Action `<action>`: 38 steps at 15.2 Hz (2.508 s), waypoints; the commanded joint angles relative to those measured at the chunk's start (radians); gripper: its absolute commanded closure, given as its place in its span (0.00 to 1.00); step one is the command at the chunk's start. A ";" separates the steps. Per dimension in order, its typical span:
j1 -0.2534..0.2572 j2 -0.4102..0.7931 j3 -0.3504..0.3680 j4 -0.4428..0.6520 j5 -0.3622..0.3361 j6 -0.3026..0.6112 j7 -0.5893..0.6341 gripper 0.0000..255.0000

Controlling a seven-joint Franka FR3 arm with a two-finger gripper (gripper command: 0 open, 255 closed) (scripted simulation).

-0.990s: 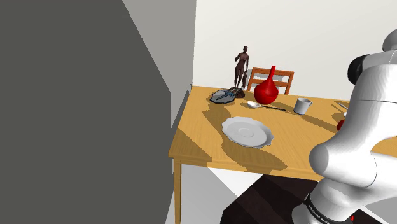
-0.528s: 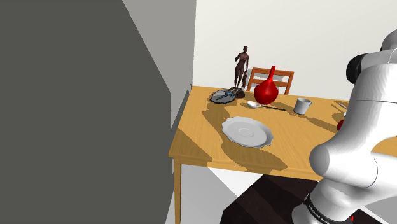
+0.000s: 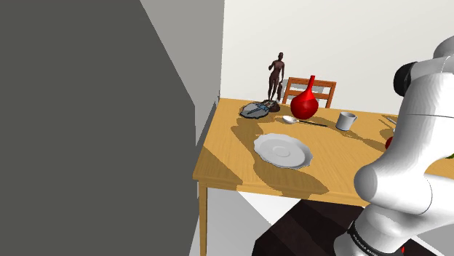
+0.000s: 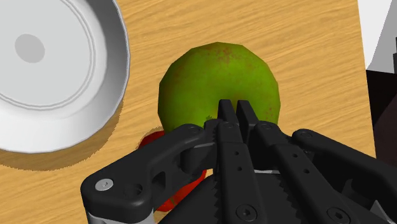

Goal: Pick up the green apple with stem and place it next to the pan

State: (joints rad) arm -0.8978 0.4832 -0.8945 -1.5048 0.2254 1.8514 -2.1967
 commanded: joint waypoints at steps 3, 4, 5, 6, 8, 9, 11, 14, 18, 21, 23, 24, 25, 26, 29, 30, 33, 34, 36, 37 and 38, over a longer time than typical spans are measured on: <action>0.008 0.006 0.005 -0.047 0.006 0.050 0.001 1.00; 0.008 0.009 0.007 -0.057 0.009 0.062 0.000 1.00; 0.008 0.012 0.009 -0.067 0.011 0.074 0.000 1.00; 0.009 0.015 0.011 -0.076 0.014 0.086 -0.001 1.00; 0.008 0.022 0.015 -0.095 0.020 0.109 -0.003 1.00; 0.008 0.026 0.018 -0.103 0.024 0.120 -0.004 1.00; 0.006 0.035 0.023 -0.120 0.031 0.143 -0.006 1.00; 0.006 0.038 0.025 -0.125 0.034 0.151 -0.007 1.00; 0.006 0.038 0.025 -0.125 0.034 0.151 -0.007 1.00; 0.006 0.038 0.025 -0.125 0.034 0.151 -0.007 0.00; 0.006 0.038 0.025 -0.125 0.033 0.151 -0.007 0.00; 0.006 0.038 0.025 -0.125 0.033 0.151 -0.007 0.00; 0.006 0.038 0.025 -0.125 0.033 0.151 -0.007 0.00; 0.006 0.038 0.025 -0.125 0.033 0.151 -0.007 0.00; 0.019 0.007 0.007 -0.063 0.007 0.065 0.010 0.00; 0.021 0.001 0.004 -0.044 0.002 0.042 0.014 0.00; 0.021 0.001 0.004 -0.044 0.001 0.042 0.014 0.00; 0.021 0.001 0.004 -0.044 0.002 0.042 0.014 0.00; 0.021 0.001 0.004 -0.044 0.002 0.042 0.014 0.00; 0.021 0.001 0.004 -0.044 0.002 0.042 0.014 0.00; 0.021 0.001 0.004 -0.044 0.002 0.042 0.014 0.00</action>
